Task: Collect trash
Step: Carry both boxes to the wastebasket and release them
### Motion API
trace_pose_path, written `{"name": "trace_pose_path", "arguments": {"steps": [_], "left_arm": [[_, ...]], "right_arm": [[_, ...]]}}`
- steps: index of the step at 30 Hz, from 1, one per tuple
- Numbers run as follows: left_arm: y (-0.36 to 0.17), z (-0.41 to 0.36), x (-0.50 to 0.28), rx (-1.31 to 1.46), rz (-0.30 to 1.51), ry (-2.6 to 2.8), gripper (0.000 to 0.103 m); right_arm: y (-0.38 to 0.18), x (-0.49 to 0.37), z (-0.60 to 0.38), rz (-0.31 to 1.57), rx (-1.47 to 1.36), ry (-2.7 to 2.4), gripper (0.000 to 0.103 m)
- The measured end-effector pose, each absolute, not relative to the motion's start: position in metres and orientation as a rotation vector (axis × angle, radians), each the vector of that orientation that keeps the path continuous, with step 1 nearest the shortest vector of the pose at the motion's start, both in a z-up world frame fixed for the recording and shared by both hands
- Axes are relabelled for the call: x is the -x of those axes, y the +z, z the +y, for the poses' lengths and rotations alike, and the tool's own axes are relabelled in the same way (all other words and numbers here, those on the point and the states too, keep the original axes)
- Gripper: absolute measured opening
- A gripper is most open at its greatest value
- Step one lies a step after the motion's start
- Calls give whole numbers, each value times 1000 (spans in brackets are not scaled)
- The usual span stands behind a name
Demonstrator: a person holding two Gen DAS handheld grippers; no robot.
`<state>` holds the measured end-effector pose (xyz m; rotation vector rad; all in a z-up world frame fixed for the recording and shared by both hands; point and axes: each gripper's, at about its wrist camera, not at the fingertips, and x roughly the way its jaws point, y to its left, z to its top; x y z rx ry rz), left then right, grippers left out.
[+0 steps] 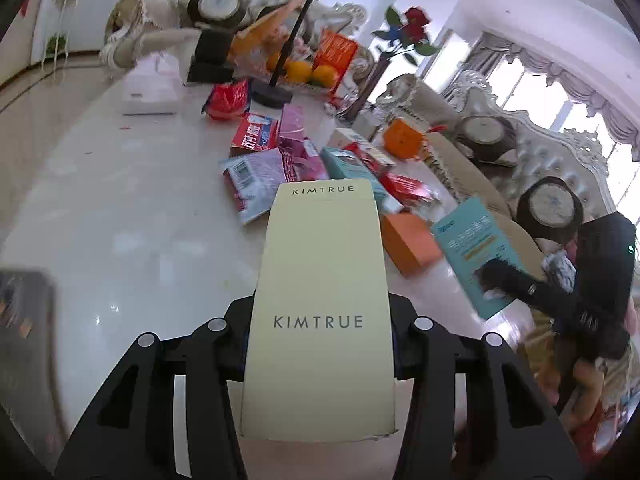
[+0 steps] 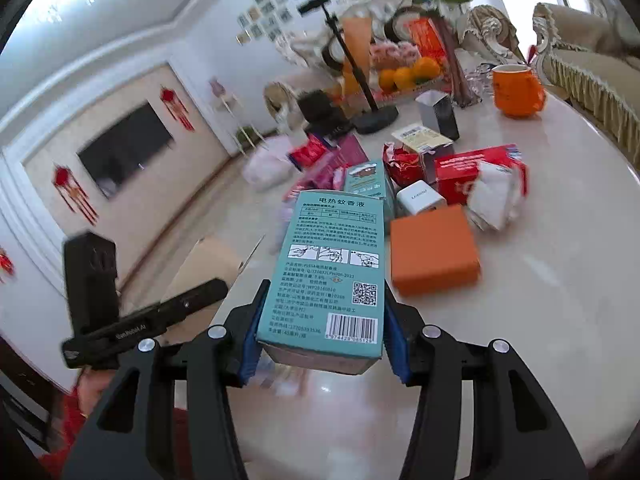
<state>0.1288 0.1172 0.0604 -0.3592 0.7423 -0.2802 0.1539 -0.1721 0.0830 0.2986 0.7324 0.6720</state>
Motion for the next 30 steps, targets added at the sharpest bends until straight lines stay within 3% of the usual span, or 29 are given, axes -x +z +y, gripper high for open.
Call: {"name": "trace_pose_path", "arguments": {"steps": [7,11,17,22,26,28,30], "left_arm": [[61,91,-1,335,726,-378,47],[12,57,56,346,912,-458,47],[-110,16,30,253,1212,-328,47],[-163,-1,4,141,1282,-259,48],[-186,4,4,162,1362,-210,55],[-191,3,4,152,1373,-171,71],[-192,2,4,135,1363,-152,77]], "right_arm": [[70,-39,-204,809,-296,801,49],[24,14,-205,1007,-324,833,49],[-98,-3,-190,1264,-181,589,49],[-152,-28,-173,1355,-127,520,49],[-156,-31,-164,1364,-86,504,56],[-162,-26,-165,1367,-54,473,69],[-168,-30,-165,1383,-60,448,69]]}}
